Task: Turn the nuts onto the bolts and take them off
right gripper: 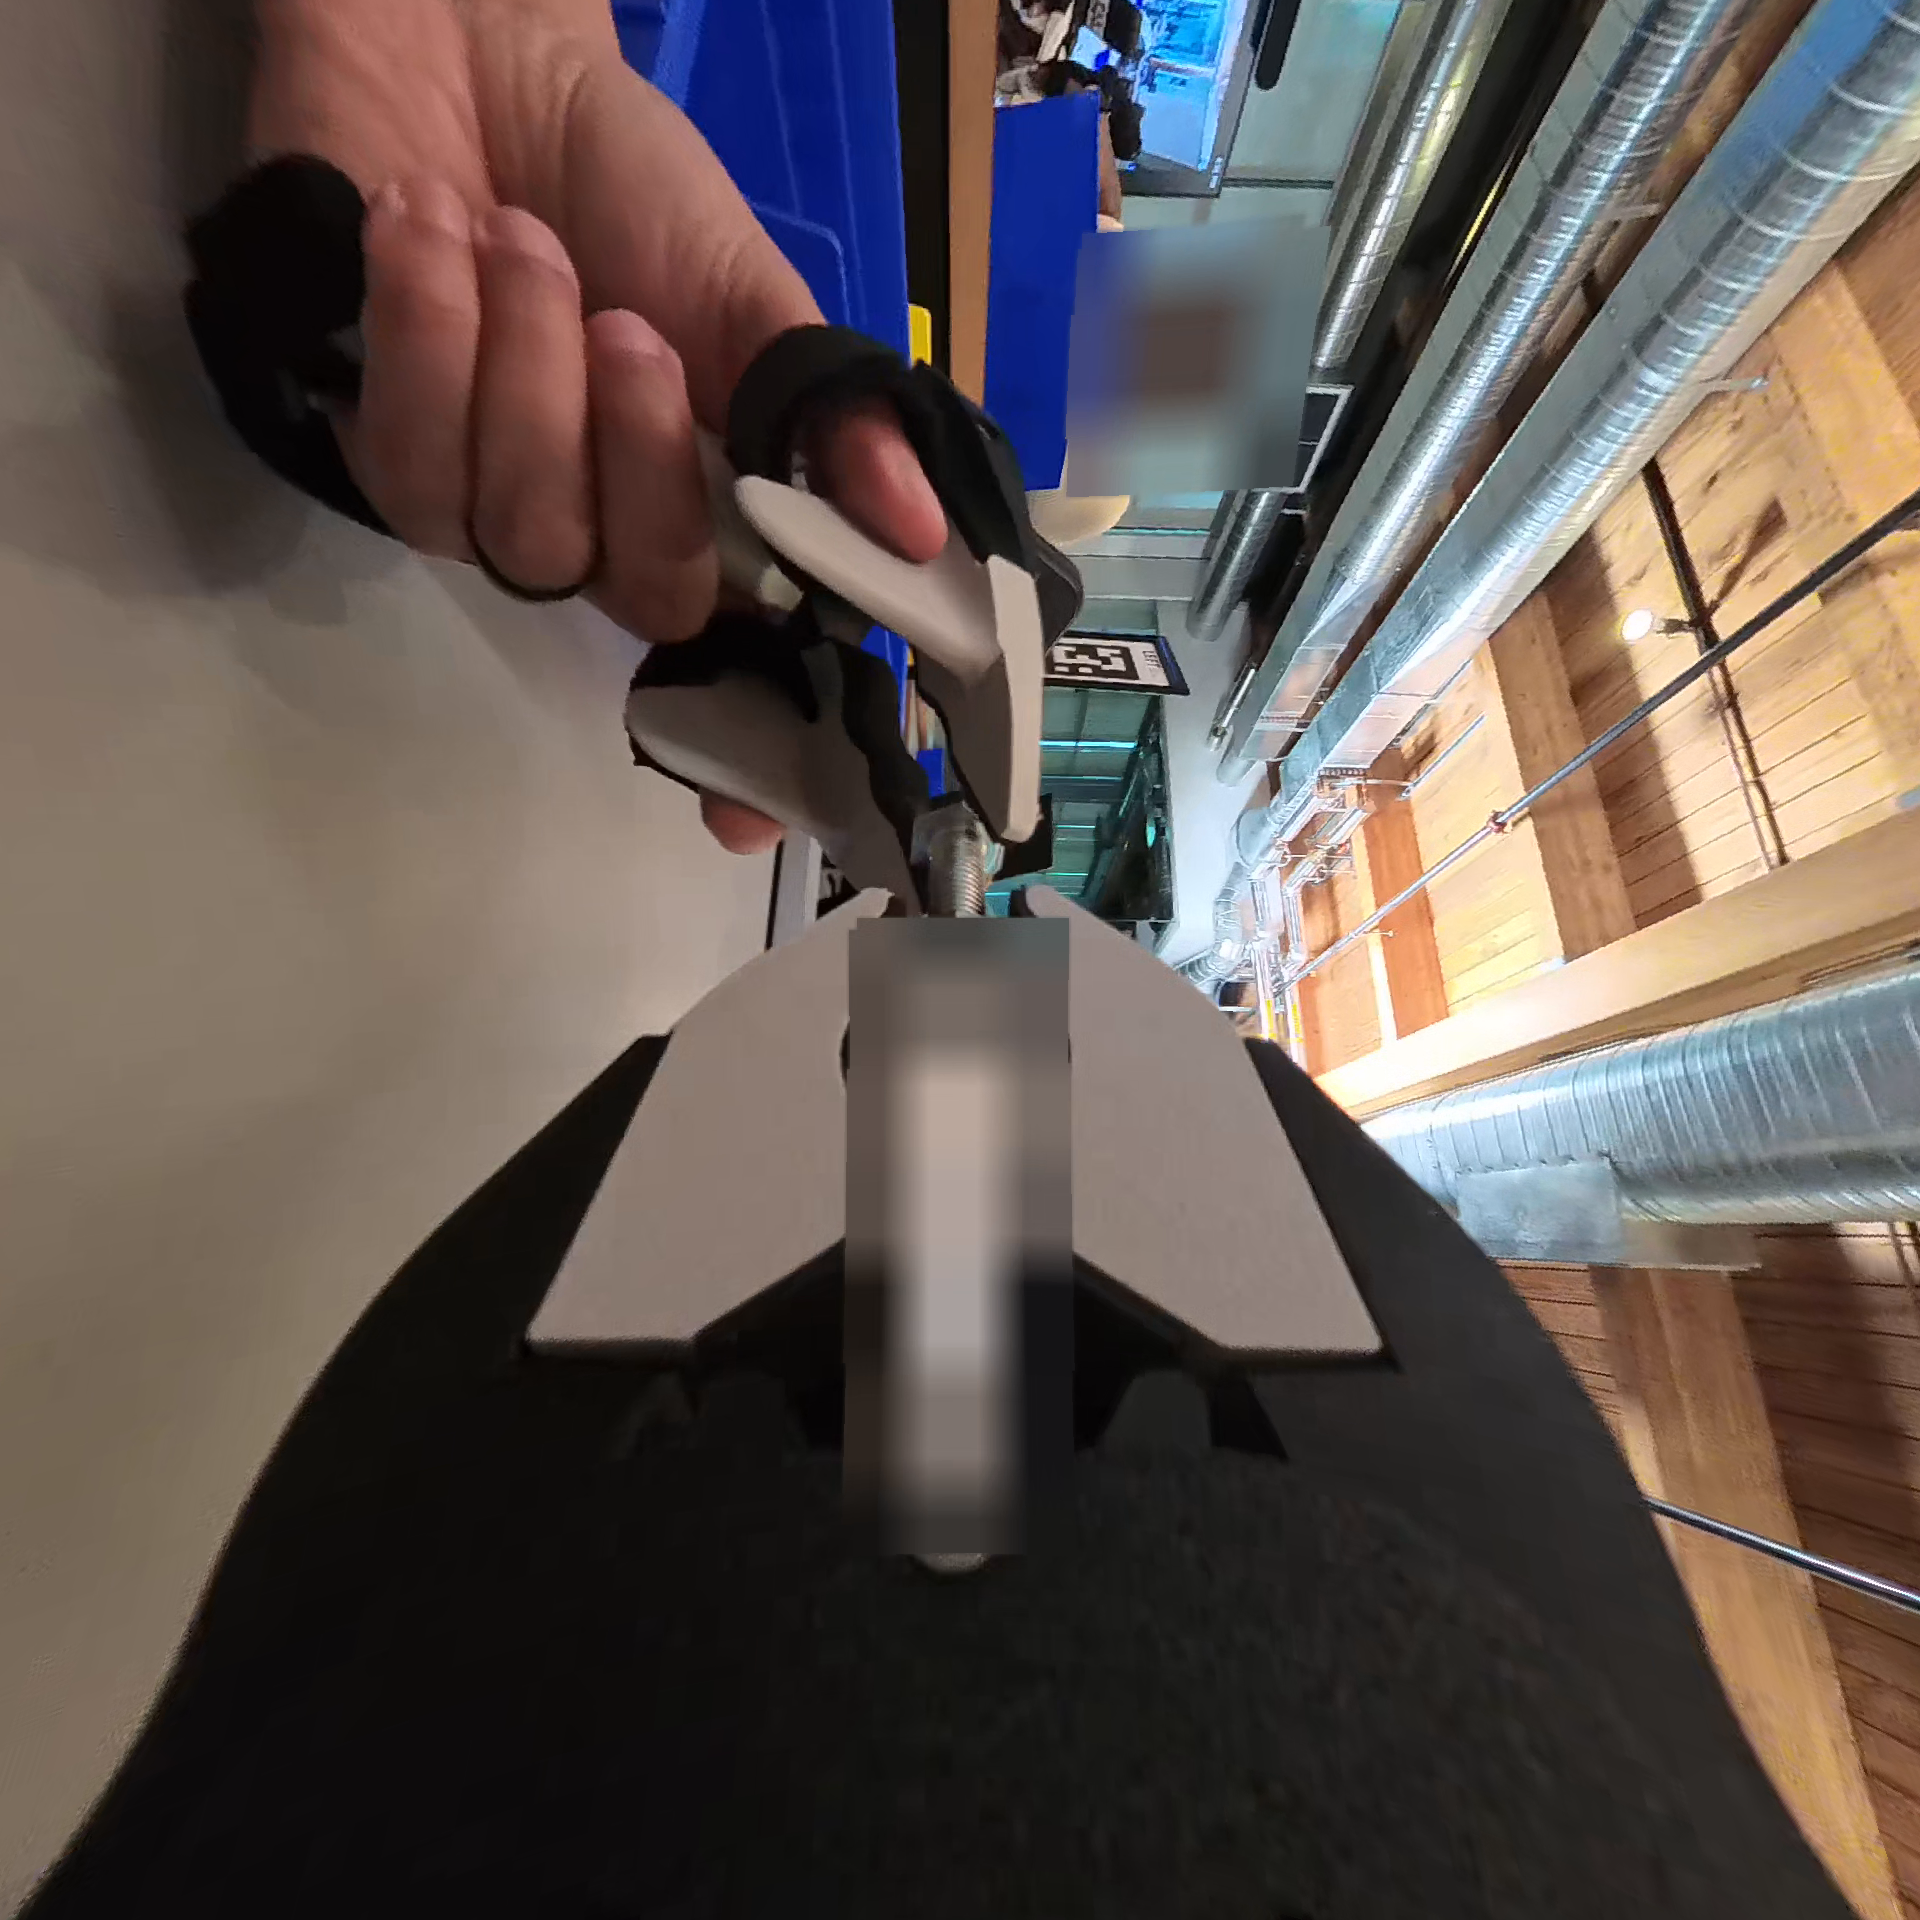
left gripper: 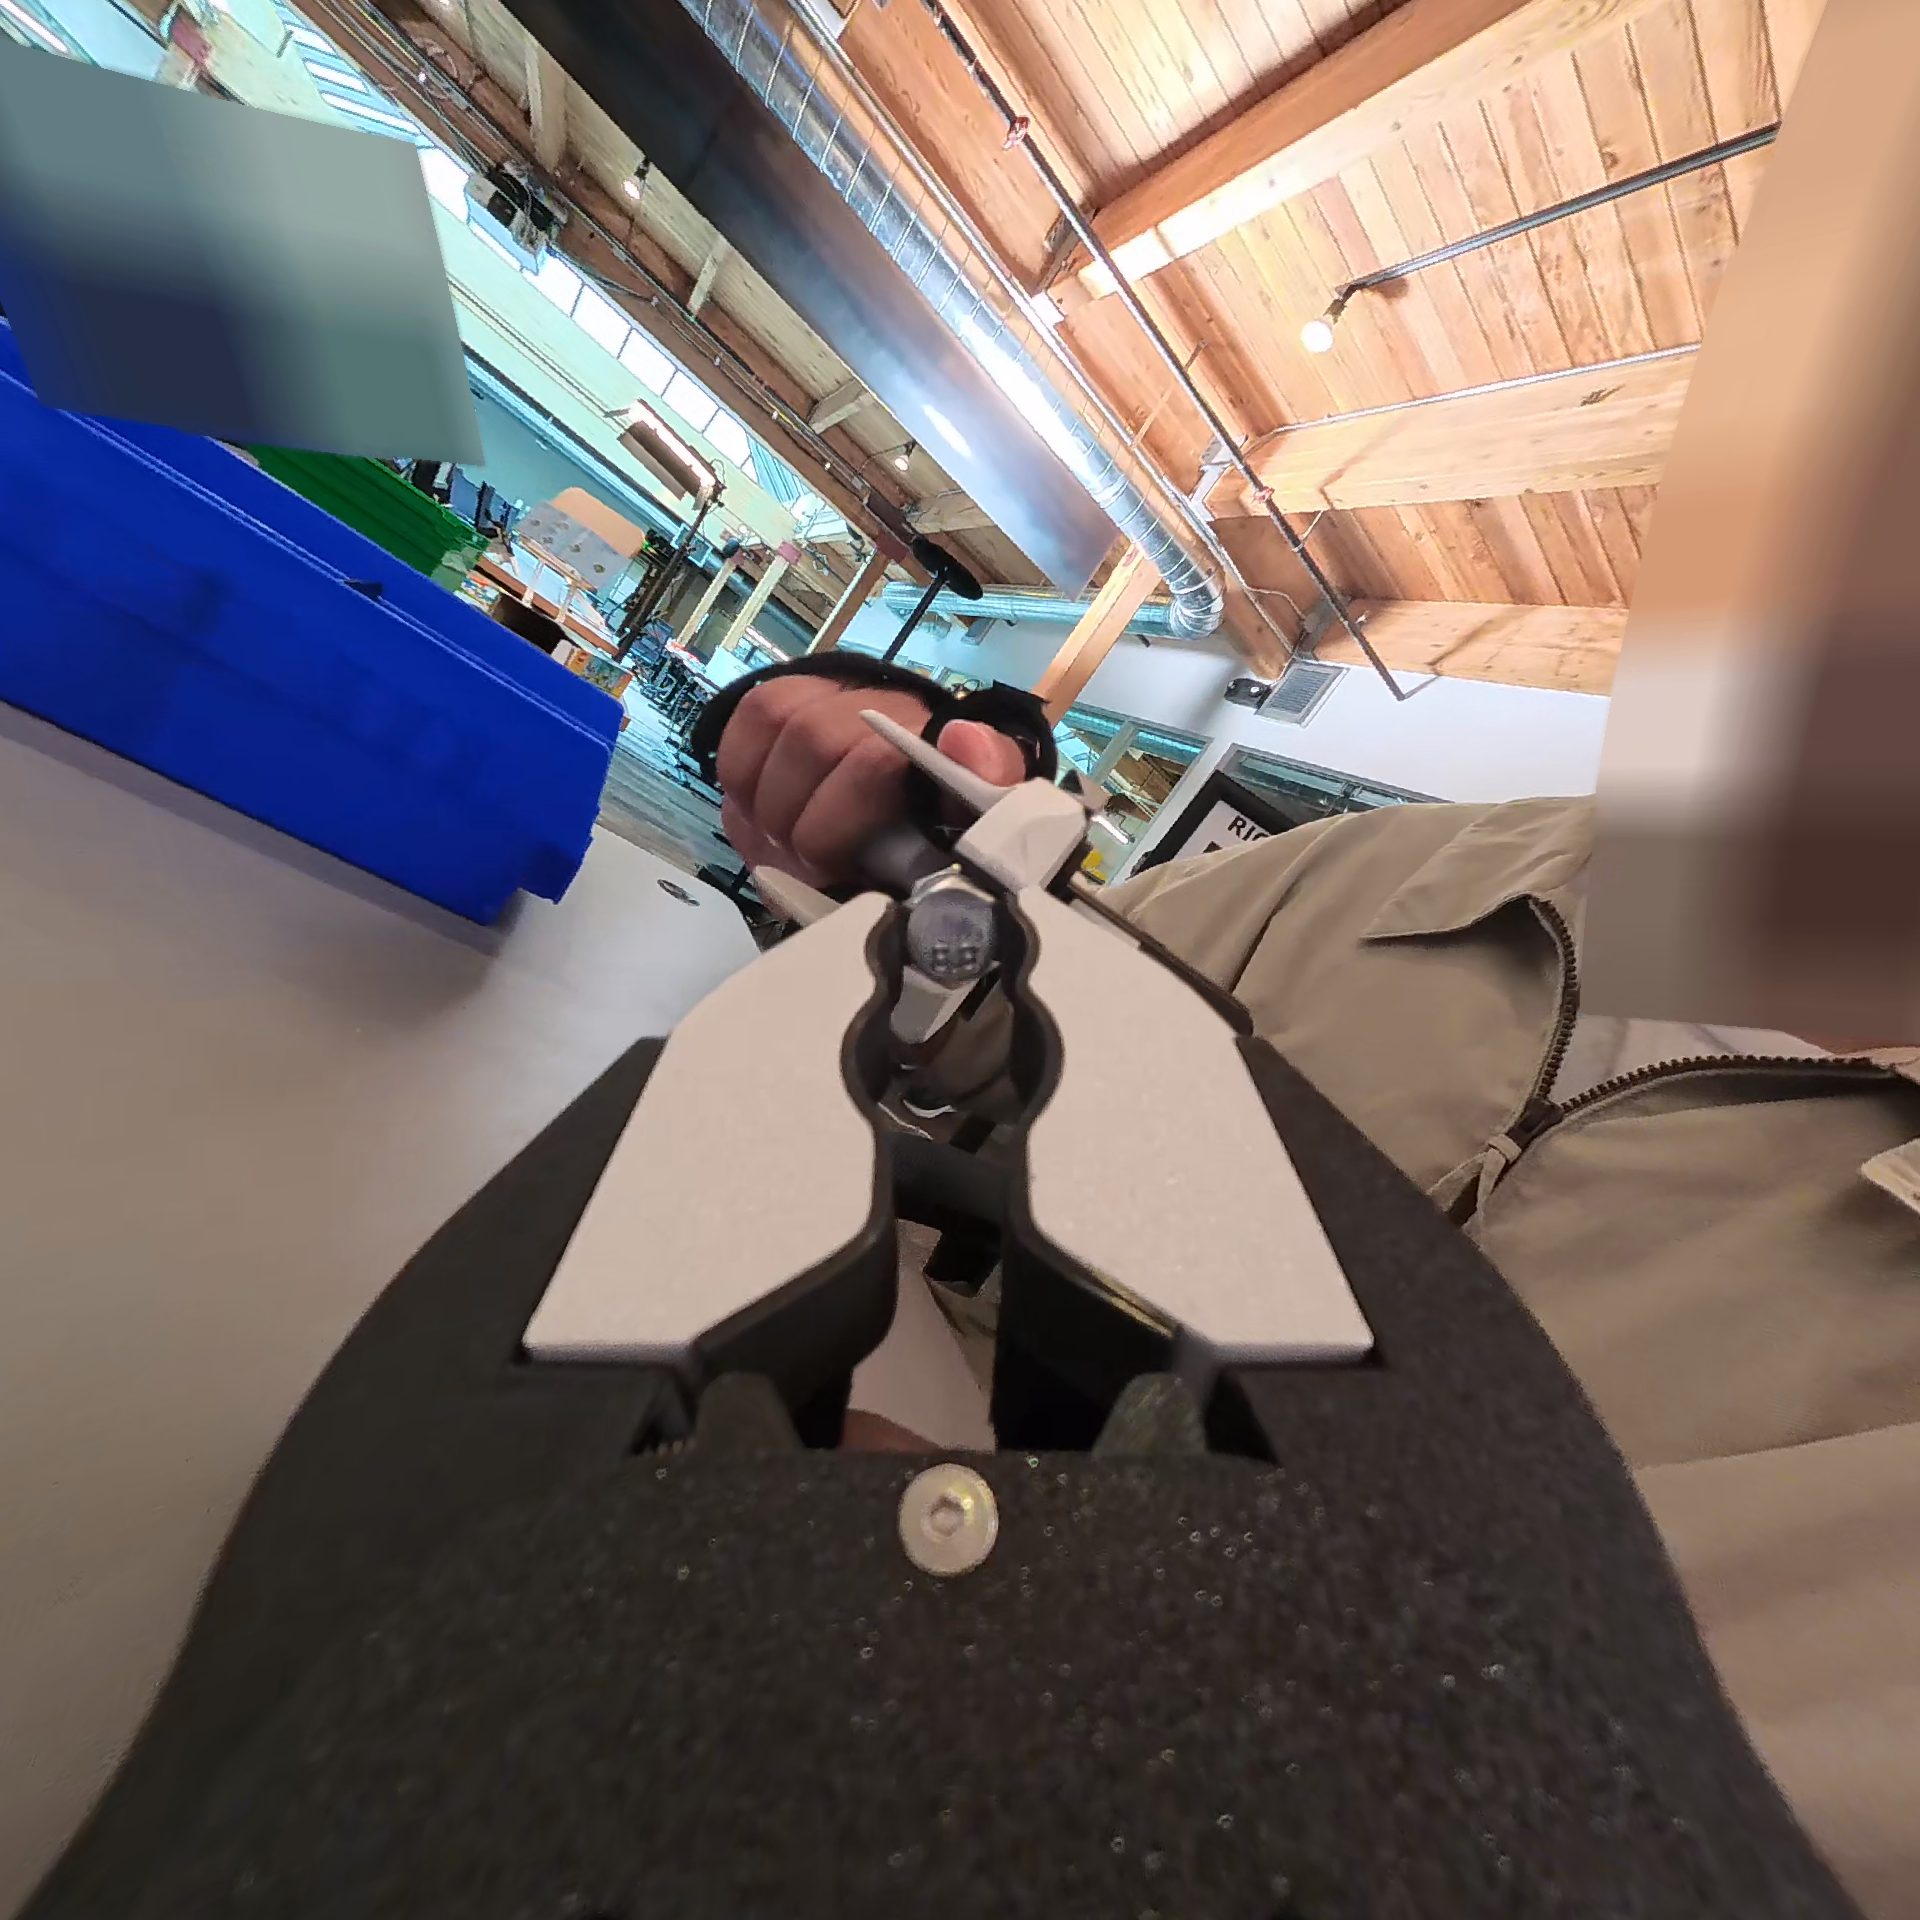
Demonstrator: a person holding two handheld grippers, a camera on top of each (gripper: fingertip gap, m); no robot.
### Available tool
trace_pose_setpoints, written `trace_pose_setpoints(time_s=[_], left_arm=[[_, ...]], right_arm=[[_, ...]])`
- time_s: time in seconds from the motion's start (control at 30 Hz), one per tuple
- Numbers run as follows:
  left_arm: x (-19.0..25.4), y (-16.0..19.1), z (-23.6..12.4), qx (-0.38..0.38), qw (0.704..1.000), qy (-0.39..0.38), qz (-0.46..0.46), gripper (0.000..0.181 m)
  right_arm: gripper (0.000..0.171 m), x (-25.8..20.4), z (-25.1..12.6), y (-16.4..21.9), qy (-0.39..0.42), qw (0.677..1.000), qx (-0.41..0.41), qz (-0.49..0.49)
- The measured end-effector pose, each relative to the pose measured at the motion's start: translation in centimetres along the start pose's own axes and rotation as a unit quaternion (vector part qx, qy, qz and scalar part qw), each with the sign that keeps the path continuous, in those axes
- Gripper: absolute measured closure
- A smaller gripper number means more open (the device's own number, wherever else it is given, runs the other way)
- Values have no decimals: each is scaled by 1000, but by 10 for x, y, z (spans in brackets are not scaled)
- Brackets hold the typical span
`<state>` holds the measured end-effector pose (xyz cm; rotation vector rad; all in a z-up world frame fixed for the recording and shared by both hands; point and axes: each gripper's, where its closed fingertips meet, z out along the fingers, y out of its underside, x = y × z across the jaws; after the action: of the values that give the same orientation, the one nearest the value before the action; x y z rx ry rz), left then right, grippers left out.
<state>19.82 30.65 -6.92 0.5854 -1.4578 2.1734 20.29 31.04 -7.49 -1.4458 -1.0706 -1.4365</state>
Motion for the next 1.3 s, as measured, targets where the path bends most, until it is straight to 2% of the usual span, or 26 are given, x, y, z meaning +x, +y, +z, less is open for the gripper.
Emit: trace_pose_setpoints(time_s=[0.1,0.37,0.57,0.67,0.73,0.8,0.83,0.87,0.97,1.07,1.17,1.2,1.23,1.3], left_arm=[[0,-2,-1,6,1000,0,0,164],[-5,-8,-5,21,1000,-11,-6,164],[-5,-11,-7,29,1000,-12,-5,165],[-5,-11,-7,21,1000,-17,6,164],[-5,-11,-8,18,999,-24,17,164],[-3,-14,-10,15,998,-37,40,164],[-3,-13,-10,4,997,-48,60,164],[-2,-12,-10,-8,995,-59,82,164],[5,-11,-9,-29,988,-78,134,164],[8,-13,-10,-34,984,-80,154,164],[7,-8,-8,-51,980,-89,170,164],[7,-7,-8,-54,979,-92,175,164],[7,-5,-7,-59,978,-93,177,164],[6,-4,-6,-62,975,-101,188,164]], right_arm=[[153,1,2,-1,24,1000,1,-8],[153,0,9,3,17,997,17,80],[133,-4,13,-1,-17,984,42,172],[127,1,10,-5,-19,967,62,246],[123,10,4,-4,-19,937,79,339],[118,18,-3,0,-25,877,99,469],[120,20,-7,2,-33,827,111,550],[119,19,-9,2,-51,761,126,635],[117,16,-14,1,-99,518,179,831],[120,8,-11,4,-123,323,193,918],[129,3,-7,1,-158,142,215,953],[137,4,-7,0,-165,105,227,954],[136,2,-5,-1,-170,90,225,955],[139,0,-4,-6,-178,87,220,955]])
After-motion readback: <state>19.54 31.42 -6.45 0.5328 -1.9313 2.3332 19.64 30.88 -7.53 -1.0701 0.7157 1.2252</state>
